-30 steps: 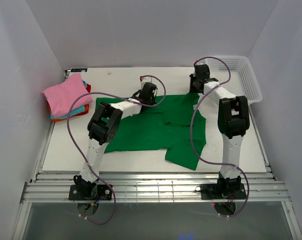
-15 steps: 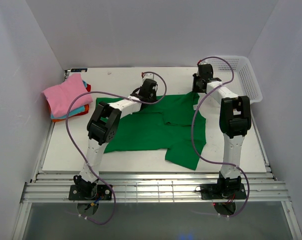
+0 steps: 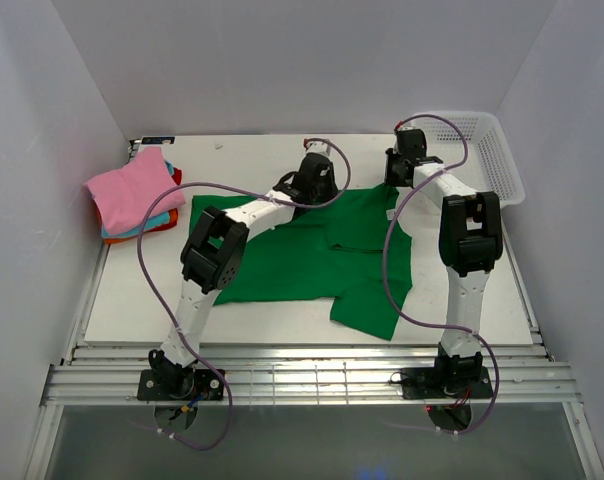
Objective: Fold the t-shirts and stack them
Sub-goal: Fold the tshirt
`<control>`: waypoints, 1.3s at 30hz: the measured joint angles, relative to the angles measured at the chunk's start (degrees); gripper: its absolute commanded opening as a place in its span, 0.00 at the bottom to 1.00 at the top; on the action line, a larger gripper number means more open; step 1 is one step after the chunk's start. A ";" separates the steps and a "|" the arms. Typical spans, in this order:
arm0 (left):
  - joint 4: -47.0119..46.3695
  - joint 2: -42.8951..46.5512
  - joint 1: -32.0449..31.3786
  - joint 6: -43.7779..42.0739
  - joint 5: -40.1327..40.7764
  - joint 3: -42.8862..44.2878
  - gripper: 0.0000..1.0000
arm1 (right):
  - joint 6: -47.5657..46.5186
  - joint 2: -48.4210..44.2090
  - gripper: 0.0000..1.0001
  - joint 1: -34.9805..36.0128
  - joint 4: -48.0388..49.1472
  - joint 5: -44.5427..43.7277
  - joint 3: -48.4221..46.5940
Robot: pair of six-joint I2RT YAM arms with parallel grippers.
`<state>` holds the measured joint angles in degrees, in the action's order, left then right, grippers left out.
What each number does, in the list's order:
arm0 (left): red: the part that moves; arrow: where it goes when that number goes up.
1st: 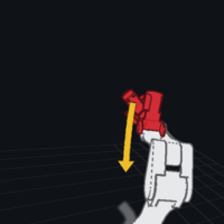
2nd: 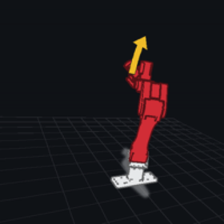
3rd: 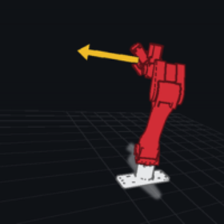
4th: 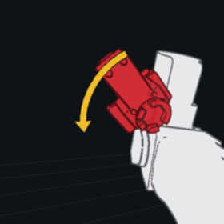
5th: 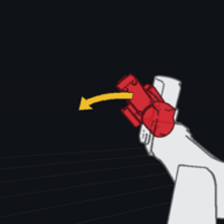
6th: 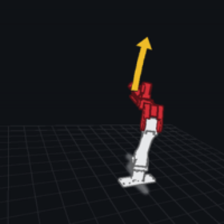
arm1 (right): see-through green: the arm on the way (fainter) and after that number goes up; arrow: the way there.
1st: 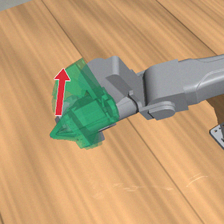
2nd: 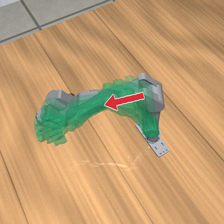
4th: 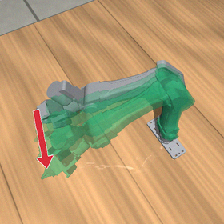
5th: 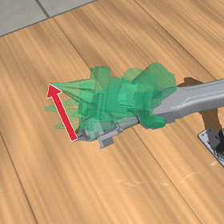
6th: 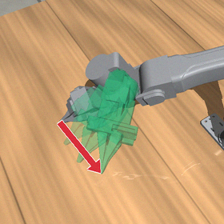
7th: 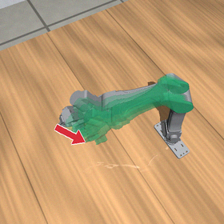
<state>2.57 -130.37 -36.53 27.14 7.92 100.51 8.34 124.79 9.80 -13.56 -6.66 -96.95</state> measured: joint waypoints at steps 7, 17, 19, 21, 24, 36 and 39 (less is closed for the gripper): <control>-0.24 -2.47 -0.39 1.66 -2.03 0.00 0.35 | 0.02 -0.02 0.29 -0.04 0.26 0.87 2.16; -1.22 -5.66 -0.35 2.51 -2.34 0.11 0.34 | -0.20 -0.02 0.08 -0.04 0.35 1.27 2.67; -1.27 -5.66 -0.35 2.51 -1.97 0.11 0.34 | -0.26 -0.02 0.08 -0.04 0.35 1.20 2.67; -1.27 -5.68 -0.35 2.49 -1.46 0.09 0.34 | -0.42 -0.02 0.08 -0.04 0.37 0.96 2.67; -1.27 -5.68 -0.44 2.49 -0.55 0.09 0.34 | -0.72 -0.02 0.08 -0.04 0.35 0.46 2.67; -3.30 -5.68 1.38 3.74 0.87 -1.09 0.33 | -1.95 0.07 0.08 -0.87 -0.09 -1.14 2.34; -3.85 -5.68 2.08 3.80 0.85 -1.27 0.32 | -1.95 0.66 0.11 -1.18 -0.17 -1.11 1.29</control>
<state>-1.28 -136.05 -34.46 30.94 8.78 99.24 6.39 125.45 8.62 -13.74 -7.77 -95.66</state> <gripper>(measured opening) 0.326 0.088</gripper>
